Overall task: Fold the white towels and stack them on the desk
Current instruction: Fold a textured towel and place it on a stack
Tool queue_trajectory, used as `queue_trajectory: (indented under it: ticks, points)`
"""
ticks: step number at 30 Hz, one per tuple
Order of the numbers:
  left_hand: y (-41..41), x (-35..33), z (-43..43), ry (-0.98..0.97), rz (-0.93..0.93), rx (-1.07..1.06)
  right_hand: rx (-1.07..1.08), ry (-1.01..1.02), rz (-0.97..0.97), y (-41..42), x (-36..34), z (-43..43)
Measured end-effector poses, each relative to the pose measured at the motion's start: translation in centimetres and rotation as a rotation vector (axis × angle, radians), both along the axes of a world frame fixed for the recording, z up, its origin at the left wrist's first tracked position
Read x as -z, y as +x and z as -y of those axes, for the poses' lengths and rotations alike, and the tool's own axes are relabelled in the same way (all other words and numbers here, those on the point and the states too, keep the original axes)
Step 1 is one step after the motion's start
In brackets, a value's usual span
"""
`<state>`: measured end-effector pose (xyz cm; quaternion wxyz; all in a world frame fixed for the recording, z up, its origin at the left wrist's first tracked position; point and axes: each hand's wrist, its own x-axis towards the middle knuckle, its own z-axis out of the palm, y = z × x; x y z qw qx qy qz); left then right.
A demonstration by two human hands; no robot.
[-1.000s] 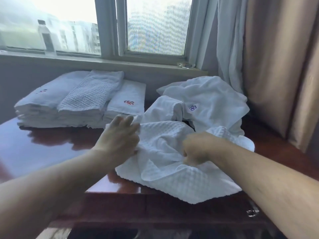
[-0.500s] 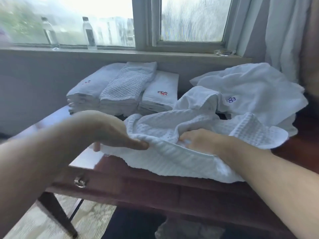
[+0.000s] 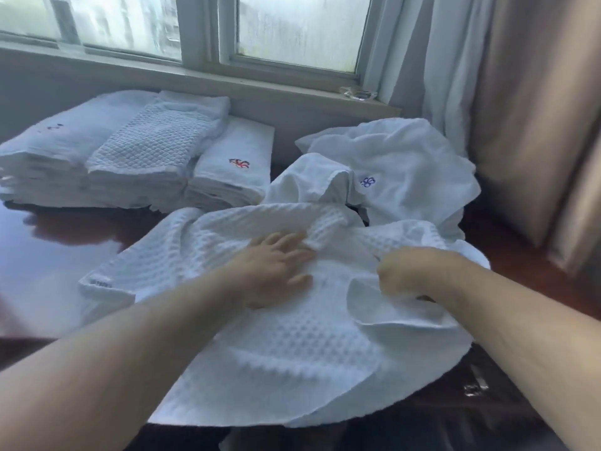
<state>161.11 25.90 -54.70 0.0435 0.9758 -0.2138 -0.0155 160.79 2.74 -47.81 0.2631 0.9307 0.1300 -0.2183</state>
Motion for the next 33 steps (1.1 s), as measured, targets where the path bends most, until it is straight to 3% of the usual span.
queue_trajectory:
  ticks: [4,7,10,13,15,17,18,19,22,23,25,27,29,30,33]
  points:
    - [-0.5,-1.2,1.8,0.194,0.034,-0.077,0.243,-0.060,-0.022,0.2,-2.1,1.9]
    - [-0.6,-2.9,2.1,0.153,0.154,-0.053,0.186,0.125,0.280,1.8,-0.9,-0.8]
    - [-0.7,-2.3,0.2,0.072,0.314,-0.021,0.136,0.317,0.309,2.6,1.5,-4.0]
    - [-1.1,-0.2,-1.7,0.091,0.185,-0.147,0.064,0.307,0.666,2.3,3.3,-3.5]
    - [-1.2,0.3,-2.2,-0.121,0.084,-0.256,0.071,0.374,0.800,2.6,3.9,-2.7]
    - [-0.6,-0.2,-2.6,-0.455,0.026,-0.302,0.163,0.446,0.725,3.0,4.1,-2.1]
    - [-0.4,-0.9,-2.9,-0.533,-0.018,-0.303,0.196,0.467,0.667,3.3,4.0,-1.8]
    - [-0.4,-1.9,-3.3,-0.501,-0.098,-0.265,0.229,0.479,0.579,3.6,3.6,-1.4]
    - [-0.9,-4.1,-4.2,-0.127,-0.294,-0.205,0.308,0.358,0.234,3.6,1.6,-0.6]
    - [-1.2,-4.7,-4.0,-0.056,-0.245,-0.212,0.316,0.316,0.160,3.5,1.1,-0.5]
    - [-1.8,-5.1,-3.1,-0.020,0.120,-0.268,0.310,0.314,0.189,3.4,0.8,-0.5]
    - [-3.0,-5.4,-1.8,0.032,0.633,-0.314,0.322,0.475,0.409,3.5,1.1,-0.7]
    - [-3.7,-5.3,-1.2,0.012,0.837,-0.311,0.329,0.684,0.669,3.4,1.8,-1.3]
    - [-3.7,-5.0,-1.2,-0.036,0.726,-0.305,0.316,0.685,0.729,3.1,2.1,-1.6]
    - [-3.2,-3.8,-3.3,-0.212,-0.014,-0.238,0.238,0.356,0.696,1.9,3.9,-2.5]
